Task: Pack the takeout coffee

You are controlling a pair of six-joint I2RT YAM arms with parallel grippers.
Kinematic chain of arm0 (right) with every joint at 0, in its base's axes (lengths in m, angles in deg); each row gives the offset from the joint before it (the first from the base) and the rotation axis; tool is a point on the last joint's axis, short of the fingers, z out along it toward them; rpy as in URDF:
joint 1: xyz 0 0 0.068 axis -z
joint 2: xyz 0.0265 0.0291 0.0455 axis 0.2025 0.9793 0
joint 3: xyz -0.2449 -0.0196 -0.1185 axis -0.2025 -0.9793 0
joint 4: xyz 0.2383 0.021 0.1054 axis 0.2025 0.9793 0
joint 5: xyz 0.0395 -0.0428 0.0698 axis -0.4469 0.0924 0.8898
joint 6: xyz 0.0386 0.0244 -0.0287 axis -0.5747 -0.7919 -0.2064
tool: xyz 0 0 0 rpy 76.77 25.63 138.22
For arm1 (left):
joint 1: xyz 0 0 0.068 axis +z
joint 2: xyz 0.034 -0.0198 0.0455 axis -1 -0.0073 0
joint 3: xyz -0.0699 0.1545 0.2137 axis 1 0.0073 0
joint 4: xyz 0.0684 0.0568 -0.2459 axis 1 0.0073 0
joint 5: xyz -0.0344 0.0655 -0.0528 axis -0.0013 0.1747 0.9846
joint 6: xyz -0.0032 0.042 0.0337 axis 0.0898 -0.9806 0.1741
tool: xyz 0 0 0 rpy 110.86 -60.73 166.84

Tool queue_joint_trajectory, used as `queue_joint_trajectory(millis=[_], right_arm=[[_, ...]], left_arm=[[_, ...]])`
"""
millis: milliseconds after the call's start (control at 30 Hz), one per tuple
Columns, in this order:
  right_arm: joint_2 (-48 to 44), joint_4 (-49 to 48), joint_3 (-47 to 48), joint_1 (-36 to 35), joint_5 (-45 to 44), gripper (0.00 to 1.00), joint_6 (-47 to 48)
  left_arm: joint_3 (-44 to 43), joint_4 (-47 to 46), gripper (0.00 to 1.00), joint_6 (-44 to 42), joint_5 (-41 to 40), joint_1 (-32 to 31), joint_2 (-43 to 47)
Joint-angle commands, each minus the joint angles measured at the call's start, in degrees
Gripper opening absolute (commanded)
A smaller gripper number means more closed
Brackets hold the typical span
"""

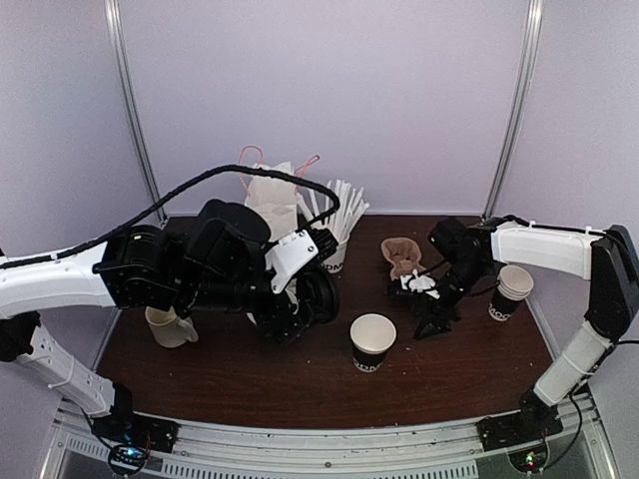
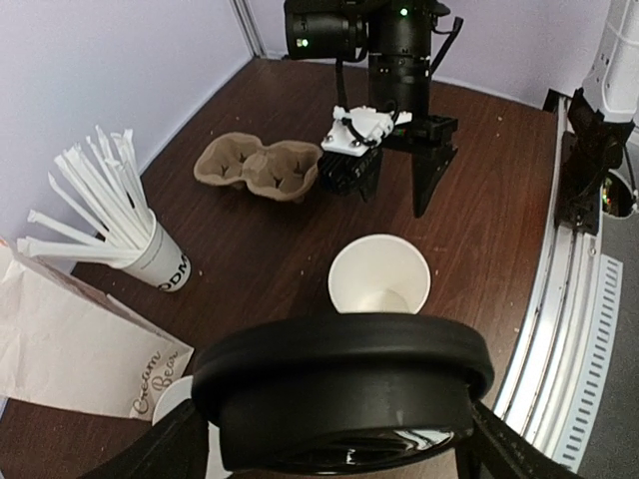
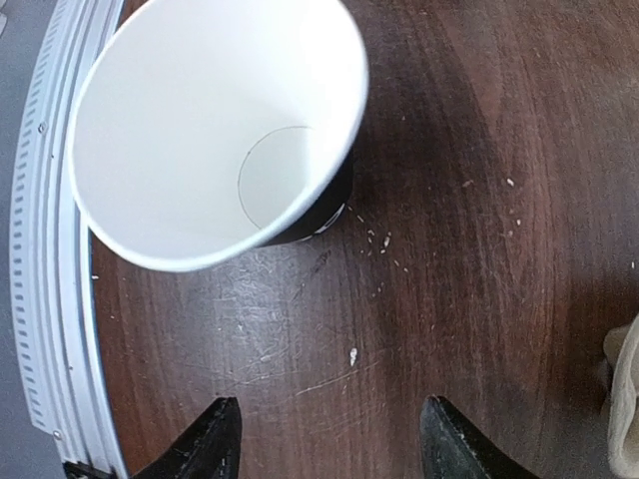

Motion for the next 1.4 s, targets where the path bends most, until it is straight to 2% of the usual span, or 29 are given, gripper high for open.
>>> queue_joint_trajectory(millis=[0,167,467,867,1367], right_arm=[[3.56,-3.54,1.85,-1.55,0.53,0.65,9.65],[9.51,-2.96,6.02,-4.79,0.27,0.7,12.63],[14.04,-2.13,8.05,-9.52,1.19,0.68,16.37],[15.59,-2.44,8.03,-15.72,1.47,0.63,13.11],[13.41,-7.05,7.12,-17.8,5.76,0.62,5.47]], left_arm=[[-2.65,10.73,0.85,2.41,-1.96,-0.17,1.54],[-0.56,10.69,0.86,3.47,-2.94,-0.17,3.4],[-0.49,14.36,0.88,3.86,-3.45,-0.12,4.54],[-3.01,16.99,0.88,2.67,-3.89,-0.08,4.11],[-6.61,21.26,0.88,1.85,0.86,-0.06,1.87]])
